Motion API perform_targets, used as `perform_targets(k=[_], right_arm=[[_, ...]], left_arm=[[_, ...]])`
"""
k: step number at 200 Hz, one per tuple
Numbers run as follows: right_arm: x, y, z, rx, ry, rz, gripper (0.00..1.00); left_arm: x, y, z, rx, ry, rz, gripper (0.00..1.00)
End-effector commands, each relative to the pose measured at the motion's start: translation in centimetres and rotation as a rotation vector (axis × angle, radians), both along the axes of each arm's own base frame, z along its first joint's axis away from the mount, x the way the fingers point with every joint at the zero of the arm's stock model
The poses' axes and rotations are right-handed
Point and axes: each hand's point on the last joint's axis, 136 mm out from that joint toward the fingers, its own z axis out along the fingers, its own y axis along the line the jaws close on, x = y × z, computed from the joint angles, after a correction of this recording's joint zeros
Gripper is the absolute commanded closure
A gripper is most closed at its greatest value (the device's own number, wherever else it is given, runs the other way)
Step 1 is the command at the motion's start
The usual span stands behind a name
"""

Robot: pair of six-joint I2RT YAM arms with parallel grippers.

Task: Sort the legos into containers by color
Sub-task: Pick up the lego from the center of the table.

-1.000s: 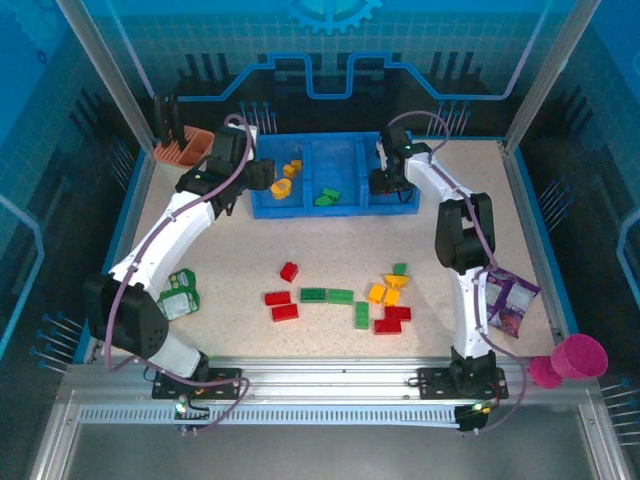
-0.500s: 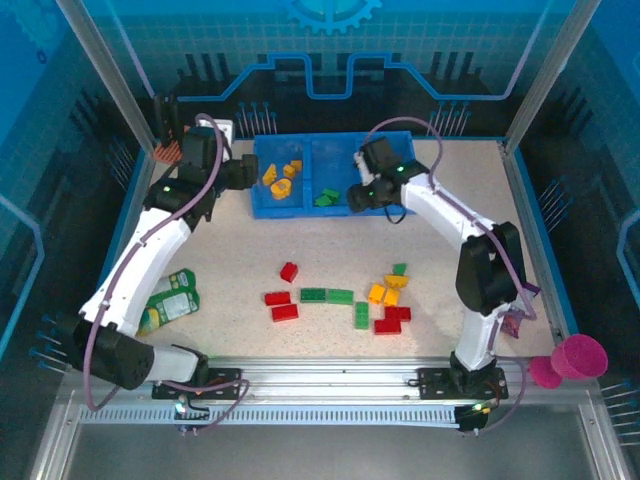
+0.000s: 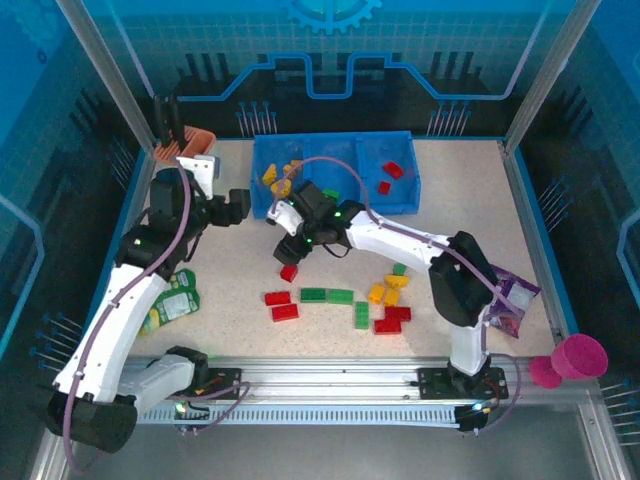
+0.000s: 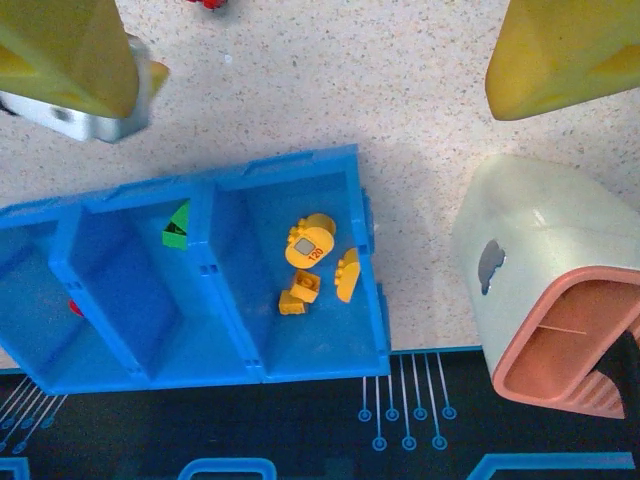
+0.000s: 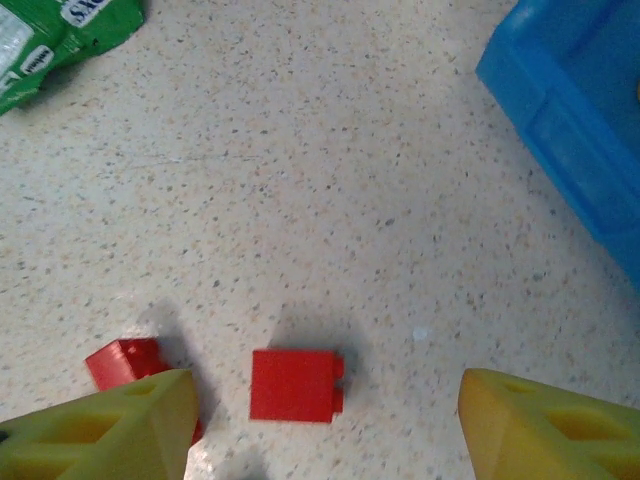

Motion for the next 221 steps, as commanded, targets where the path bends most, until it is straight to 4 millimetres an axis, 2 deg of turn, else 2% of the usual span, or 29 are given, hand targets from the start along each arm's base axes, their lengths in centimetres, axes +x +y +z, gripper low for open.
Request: perform_targets(k=[1, 53, 86, 155, 187, 221], right_arm=[[-0.7, 0.2, -2.9, -0.122, 0.012, 0.069, 0.29], [-0.9, 0.6, -5.8, -0.21, 0.035, 0.094, 0.27], [-1.5, 0.2, -8.4, -0.293, 0.08, 0.118, 0.26], [-1.7, -0.2, -11.3, -0.349, 0.133, 0.114, 0.24], [-1.4, -0.5, -12.3, -0.367, 0.15, 0.102, 0.35], [-0.2, -1.0, -11.8, -0.334, 0.16, 0.066, 0.49]], left_arm=[[-0.4, -0.1, 0.7, -0.01, -0.044, -0.021, 0.08], [-1.9, 0.1, 3.3, -0.019, -0.077, -0.025, 0.08], [-2.8, 0.8, 4.4, -0.008, -0.114, -0.003, 0.08], [-2.2, 0.6, 4.4, 0.003, -0.109, -0.01, 0.08], [-1.9, 0.6, 4.0, 0.01, -0.1, -0.007, 0.08], [-1.1, 0.6, 3.0, 0.023, -0.085, -0.005, 0.07]])
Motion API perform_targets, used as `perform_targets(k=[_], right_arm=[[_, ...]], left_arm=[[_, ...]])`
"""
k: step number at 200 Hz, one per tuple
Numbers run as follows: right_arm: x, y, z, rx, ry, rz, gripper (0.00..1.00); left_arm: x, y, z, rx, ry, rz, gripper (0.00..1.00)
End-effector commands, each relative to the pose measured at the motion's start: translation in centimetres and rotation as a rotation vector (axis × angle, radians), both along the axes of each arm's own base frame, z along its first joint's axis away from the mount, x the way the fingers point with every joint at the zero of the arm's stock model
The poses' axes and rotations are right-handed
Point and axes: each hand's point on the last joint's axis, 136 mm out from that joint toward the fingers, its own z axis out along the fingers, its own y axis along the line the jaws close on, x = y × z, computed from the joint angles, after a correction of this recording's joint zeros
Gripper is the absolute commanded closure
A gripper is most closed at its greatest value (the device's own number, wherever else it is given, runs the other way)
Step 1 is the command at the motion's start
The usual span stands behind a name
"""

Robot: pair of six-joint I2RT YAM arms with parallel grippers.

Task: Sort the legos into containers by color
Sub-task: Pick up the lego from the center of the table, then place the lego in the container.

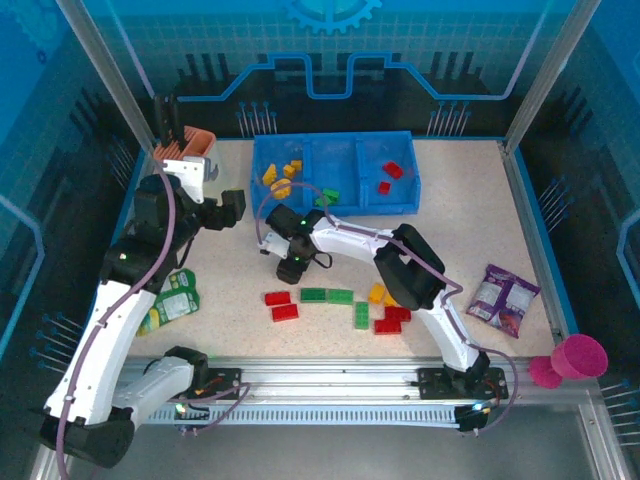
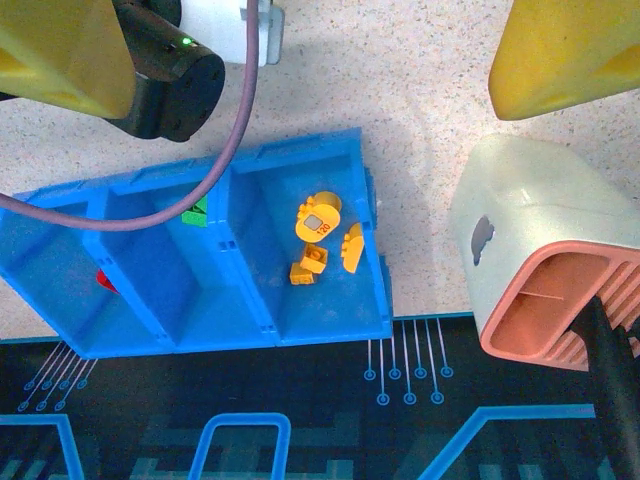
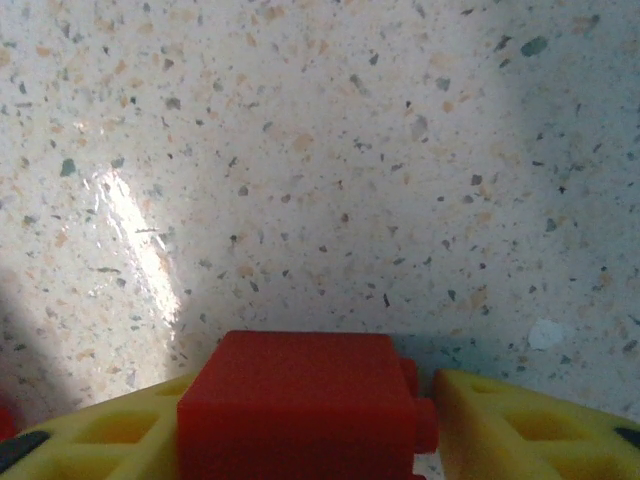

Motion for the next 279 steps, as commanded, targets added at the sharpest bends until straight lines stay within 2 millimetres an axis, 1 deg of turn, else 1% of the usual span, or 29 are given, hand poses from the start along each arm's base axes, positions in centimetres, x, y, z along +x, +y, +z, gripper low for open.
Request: perform_targets(k=[1, 9, 20, 31, 36, 47, 65, 67, 82, 95, 117, 137, 153, 167, 185, 204, 218, 221, 223, 225, 245, 262, 279], right_arm=[[0.6, -0.4, -0.3, 0.008, 0.033, -0.026, 0.49], [0.9, -0.6, 0.3, 0.031, 0.05, -0.037, 0.51], [1.5, -1.1, 1.5, 0.054, 0.051, -0.051, 0.53], [2.2, -2.3, 2.8, 0.064, 0.033, -0.07, 0.54], [2.7, -3.0, 3.8, 0.073, 0.021, -0.084, 0.54], [3.8, -4.8, 5.7, 0.092, -0.001, -0.129, 0.56], [5.7, -8.4, 9.0, 0.13, -0.043, -0.214, 0.57], [5.8, -8.8, 9.0, 0.13, -0.041, -0.222, 0.57], [7.5, -11.8, 11.3, 0.16, -0.083, -0.286, 0.57], [9.1, -14.3, 12.2, 0.154, -0.118, -0.338, 0.57], [12.3, -18.2, 13.4, 0.132, -0.194, -0.429, 0.58], [15.3, -21.0, 14.1, 0.123, -0.254, -0.511, 0.58], [18.0, -23.1, 14.1, 0.122, -0.287, -0.598, 0.57], [20.2, -24.1, 13.6, 0.114, -0.299, -0.649, 0.56], [22.6, -25.3, 12.4, 0.071, -0.315, -0.699, 0.56], [24.5, -26.5, 10.7, 0.055, -0.297, -0.753, 0.56], [25.6, -27.2, 9.2, 0.042, -0.29, -0.777, 0.56], [25.8, -27.4, 9.3, 0.041, -0.297, -0.784, 0.56], [25.9, -27.6, 8.3, 0.028, -0.285, -0.787, 0.56], [26.0, -27.7, 7.9, 0.022, -0.281, -0.792, 0.56], [27.0, -28.4, 5.9, 0.0, -0.261, -0.814, 0.56], [27.5, -28.5, 5.1, -0.008, -0.251, -0.814, 0.54], [27.8, -28.4, 5.2, -0.007, -0.255, -0.809, 0.49]], left_arm=[[0.6, 0.3, 0.1, 0.032, -0.014, 0.004, 0.07], [0.9, 0.3, -0.5, 0.036, -0.01, 0.007, 0.07], [1.2, 0.3, -1.3, 0.038, -0.003, 0.006, 0.07], [1.5, 0.2, -2.0, 0.041, 0.002, 0.004, 0.06], [1.6, 0.1, -2.2, 0.041, 0.003, 0.001, 0.06], [1.8, 0.1, -2.6, 0.044, 0.003, -0.003, 0.05], [1.8, 0.0, -3.0, 0.056, 0.004, -0.009, 0.04], [1.8, 0.0, -3.0, 0.058, 0.005, -0.011, 0.04], [1.8, -0.3, -3.5, 0.063, 0.01, -0.034, 0.04], [2.0, -0.3, -3.9, 0.068, 0.016, -0.036, 0.04], [2.2, -0.3, -4.1, 0.073, 0.021, -0.034, 0.02], [2.3, 0.0, -4.2, 0.082, 0.018, -0.026, 0.01], [2.4, 0.1, -4.2, 0.083, 0.018, -0.021, 0.01], [2.6, 0.0, -4.5, 0.083, 0.029, -0.023, 0.01], [2.7, 0.2, -4.6, 0.092, 0.04, -0.019, 0.01], [2.8, 0.4, -4.4, 0.103, 0.037, -0.013, 0.01], [2.8, 0.4, -4.6, 0.107, 0.038, -0.013, 0.01], [2.8, 0.4, -4.6, 0.107, 0.04, -0.013, 0.01], [2.8, 0.4, -4.7, 0.109, 0.041, -0.014, 0.01], [2.8, 0.4, -4.7, 0.109, 0.042, -0.014, 0.01], [3.1, 0.5, -5.4, 0.117, 0.066, -0.014, 0.01], [3.3, 0.3, -5.9, 0.119, 0.091, -0.023, 0.01], [3.5, 0.2, -6.2, 0.119, 0.102, -0.026, 0.01]])
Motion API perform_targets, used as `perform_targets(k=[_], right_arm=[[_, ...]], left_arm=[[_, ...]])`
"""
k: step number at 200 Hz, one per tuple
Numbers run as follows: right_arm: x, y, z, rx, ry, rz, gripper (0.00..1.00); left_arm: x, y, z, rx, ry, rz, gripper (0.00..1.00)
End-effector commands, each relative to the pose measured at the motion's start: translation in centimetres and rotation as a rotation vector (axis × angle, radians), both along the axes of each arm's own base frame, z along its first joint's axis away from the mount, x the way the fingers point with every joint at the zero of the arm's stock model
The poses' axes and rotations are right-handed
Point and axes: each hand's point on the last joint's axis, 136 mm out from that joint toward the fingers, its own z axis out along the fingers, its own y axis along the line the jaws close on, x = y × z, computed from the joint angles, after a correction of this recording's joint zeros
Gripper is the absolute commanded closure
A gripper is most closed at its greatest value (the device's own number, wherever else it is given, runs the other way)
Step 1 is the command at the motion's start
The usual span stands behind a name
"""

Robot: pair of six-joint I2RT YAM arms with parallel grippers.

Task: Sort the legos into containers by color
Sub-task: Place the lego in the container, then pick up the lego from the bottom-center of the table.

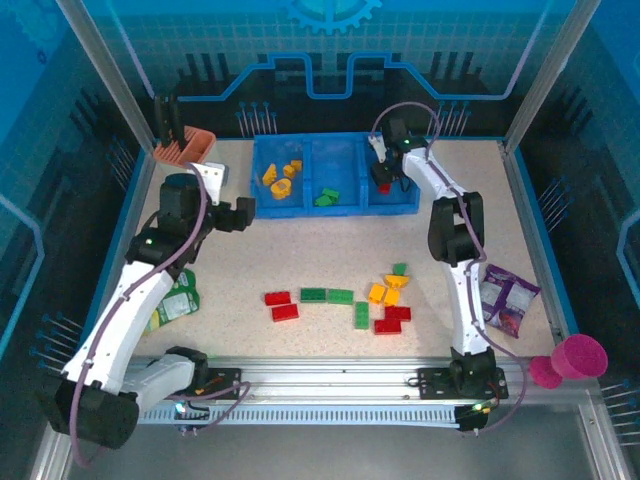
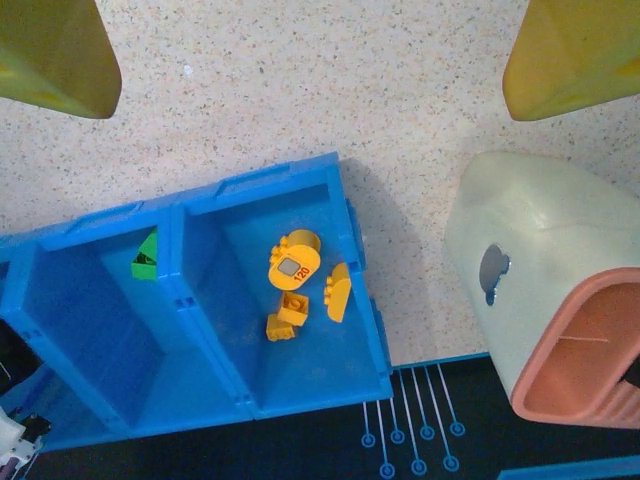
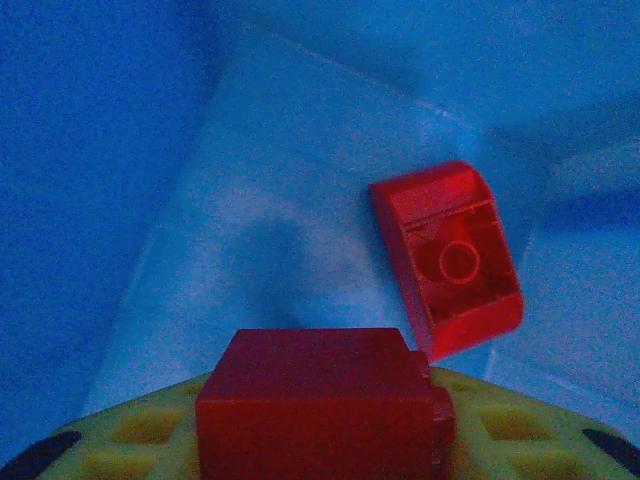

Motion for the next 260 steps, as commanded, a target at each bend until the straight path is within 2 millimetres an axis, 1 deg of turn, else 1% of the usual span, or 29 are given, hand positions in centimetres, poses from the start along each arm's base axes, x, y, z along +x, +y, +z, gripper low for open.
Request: perform_targets(k=[1, 22, 41, 58, 76, 79, 80, 83, 99, 113, 122, 138, 145, 153, 163, 171, 175, 187, 204, 217, 232, 249, 260], right_arm=[[0.5, -0.5, 1.0, -0.006, -0.007, -0.022, 0.49], [0.7, -0.5, 2.0, 0.003, -0.024, -0.016, 0.45], [0.4, -0.2, 3.4, 0.021, -0.036, -0.008, 0.43], [-0.2, 0.1, 4.9, 0.03, -0.045, 0.002, 0.42], [-1.3, 0.3, 6.9, 0.021, -0.064, 0.014, 0.43], [-1.5, 0.4, 6.7, 0.018, -0.056, 0.017, 0.43], [-1.6, 0.3, 7.3, 0.02, -0.064, 0.017, 0.43], [-1.9, 0.5, 8.2, 0.023, -0.077, 0.022, 0.43], [-3.5, 1.3, 10.7, 0.026, -0.107, 0.053, 0.43], [-5.0, 3.1, 13.1, 0.042, -0.153, 0.117, 0.42], [-6.4, 5.1, 14.6, 0.073, -0.183, 0.195, 0.42], [-9.9, 10.3, 16.4, 0.142, -0.241, 0.419, 0.39], [-11.7, 12.6, 16.7, 0.146, -0.269, 0.525, 0.39], [-14.1, 15.2, 16.8, 0.156, -0.289, 0.656, 0.39], [-16.9, 17.9, 16.1, 0.153, -0.297, 0.788, 0.39], [-18.6, 19.7, 15.8, 0.146, -0.307, 0.858, 0.45], [-19.5, 20.6, 15.4, 0.145, -0.304, 0.889, 0.46], [-22.3, 23.1, 14.4, 0.147, -0.285, 0.98, 0.47], [-26.3, 25.9, 12.4, 0.152, -0.225, 1.09, 0.45], [-29.0, 27.6, 11.1, 0.16, -0.176, 1.154, 0.44], [-31.7, 28.9, 8.7, 0.112, -0.121, 1.224, 0.43], [-33.3, 29.4, 6.0, 0.04, -0.075, 1.277, 0.43], [-34.0, 29.8, 5.1, 0.04, -0.064, 1.288, 0.44]], left_arm=[[0.3, 0.4, 0.2, 0.014, 0.006, 0.003, 0.01], [0.5, 0.4, 0.1, 0.015, 0.009, 0.007, 0.01], [0.6, 0.4, 0.0, 0.011, 0.024, 0.003, 0.01], [0.5, 0.1, 0.2, 0.001, 0.026, -0.012, 0.01], [0.3, 0.0, 0.6, -0.005, 0.016, -0.017, 0.01], [0.3, 0.0, 0.6, -0.006, 0.015, -0.016, 0.01], [0.3, 0.0, 0.7, -0.007, 0.014, -0.016, 0.01], [0.3, 0.1, 0.8, -0.005, 0.012, -0.015, 0.01], [0.0, 0.1, 1.2, -0.011, -0.001, -0.017, 0.01], [-0.2, 0.0, 1.5, -0.019, -0.014, -0.024, 0.01], [-0.3, 0.0, 1.7, -0.024, -0.021, -0.026, 0.01], [-0.7, 0.1, 2.1, -0.025, -0.034, -0.024, 0.01], [-0.9, 0.3, 2.3, -0.025, -0.042, -0.019, 0.01], [-1.2, 0.5, 2.7, -0.028, -0.057, -0.014, 0.01], [-1.5, 1.0, 3.2, -0.026, -0.08, -0.002, 0.01], [-1.7, 1.4, 3.8, -0.026, -0.1, 0.012, 0.01], [-1.9, 1.5, 4.0, -0.024, -0.108, 0.016, 0.01], [-2.3, 2.1, 4.8, -0.02, -0.137, 0.035, 0.01], [-2.9, 2.9, 5.4, -0.006, -0.164, 0.06, 0.01], [-3.2, 3.3, 5.5, 0.003, -0.175, 0.073, 0.01], [-3.4, 3.5, 5.5, 0.004, -0.183, 0.081, 0.01], [-3.3, 3.5, 5.3, -0.002, -0.185, 0.081, 0.01], [-3.3, 3.5, 5.1, -0.009, -0.179, 0.08, 0.01]])
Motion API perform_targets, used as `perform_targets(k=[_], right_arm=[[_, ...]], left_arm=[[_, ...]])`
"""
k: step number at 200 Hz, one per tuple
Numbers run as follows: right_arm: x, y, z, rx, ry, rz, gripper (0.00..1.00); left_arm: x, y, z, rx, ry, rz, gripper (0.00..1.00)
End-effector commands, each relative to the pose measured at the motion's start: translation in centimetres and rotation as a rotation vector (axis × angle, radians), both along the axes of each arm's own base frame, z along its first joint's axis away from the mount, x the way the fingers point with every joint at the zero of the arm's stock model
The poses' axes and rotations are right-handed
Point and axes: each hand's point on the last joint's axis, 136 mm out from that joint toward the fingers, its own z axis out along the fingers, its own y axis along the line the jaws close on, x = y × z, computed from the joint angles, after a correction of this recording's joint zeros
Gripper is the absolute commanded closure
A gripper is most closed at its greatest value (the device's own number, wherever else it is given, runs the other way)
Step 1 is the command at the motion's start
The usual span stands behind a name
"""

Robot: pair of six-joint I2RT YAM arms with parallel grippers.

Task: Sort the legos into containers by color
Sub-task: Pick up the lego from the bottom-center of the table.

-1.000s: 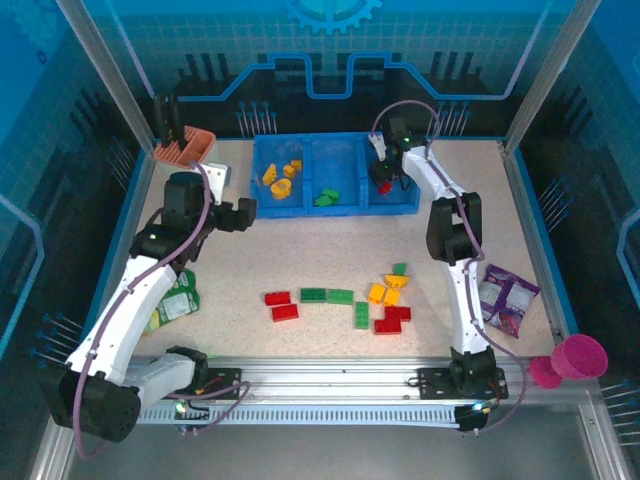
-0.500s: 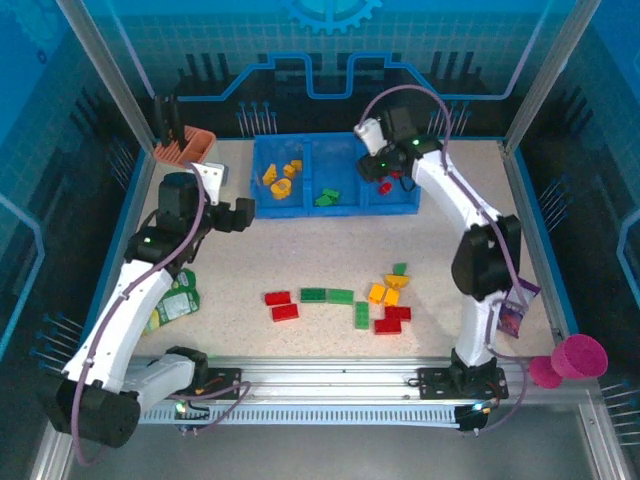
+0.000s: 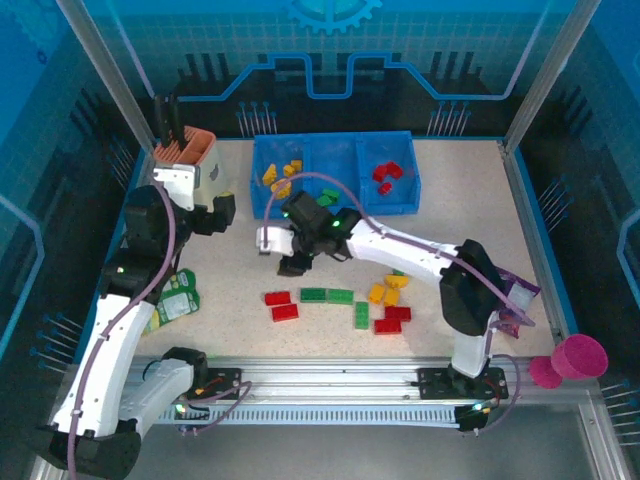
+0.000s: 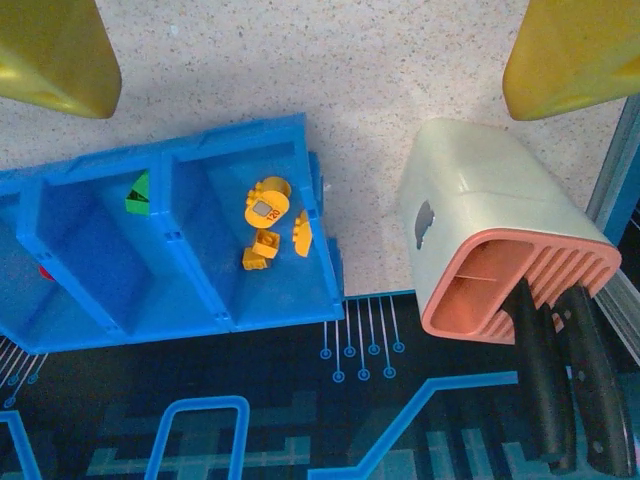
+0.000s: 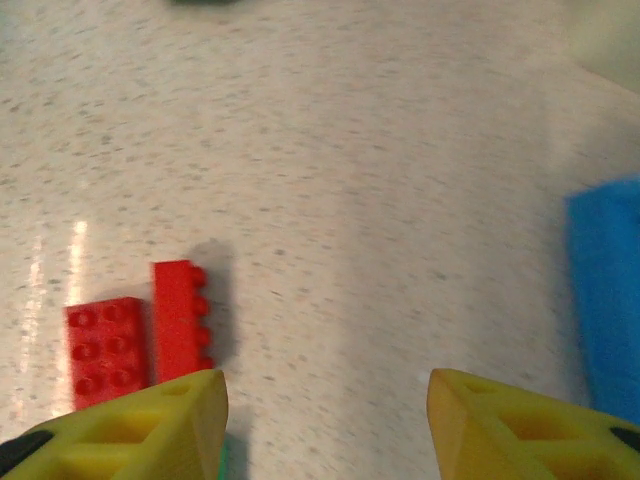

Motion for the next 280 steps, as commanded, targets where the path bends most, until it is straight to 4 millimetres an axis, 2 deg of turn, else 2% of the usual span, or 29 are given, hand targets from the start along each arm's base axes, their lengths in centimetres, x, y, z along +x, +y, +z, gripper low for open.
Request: perform_targets(k=[1, 23, 38, 76, 135, 232, 255, 280], right_arm=[[-1.9, 0.2, -3.5, -0.086, 0.012, 0.066, 0.44], [-3.5, 0.8, -5.8, -0.135, 0.009, 0.109, 0.44], [-4.0, 1.4, -6.5, -0.142, -0.004, 0.124, 0.43], [-3.1, 1.7, -8.9, -0.213, -0.055, 0.105, 0.41], [-3.8, 2.1, -11.7, -0.258, -0.017, 0.109, 0.4], [-3.3, 2.1, -13.7, -0.292, 0.051, 0.116, 0.61], [-3.2, 2.1, -13.8, -0.295, 0.063, 0.119, 0.68], [-2.2, 1.7, -13.1, -0.286, 0.049, 0.099, 0.74]], left_arm=[[0.3, 0.6, -0.6, 0.014, -0.003, 0.017, 0.01], [0.5, 0.4, -0.9, 0.004, 0.009, 0.012, 0.01], [0.6, 0.4, -1.0, 0.002, 0.013, 0.013, 0.01], [0.6, 0.3, -1.1, -0.007, 0.015, 0.007, 0.01], [0.6, 0.5, -1.3, -0.002, 0.013, 0.013, 0.01], [1.0, 0.3, -1.7, -0.013, 0.026, 0.007, 0.01], [1.1, 0.4, -1.7, -0.012, 0.025, 0.012, 0.01], [1.3, 0.4, -1.9, -0.016, 0.033, 0.009, 0.01]])
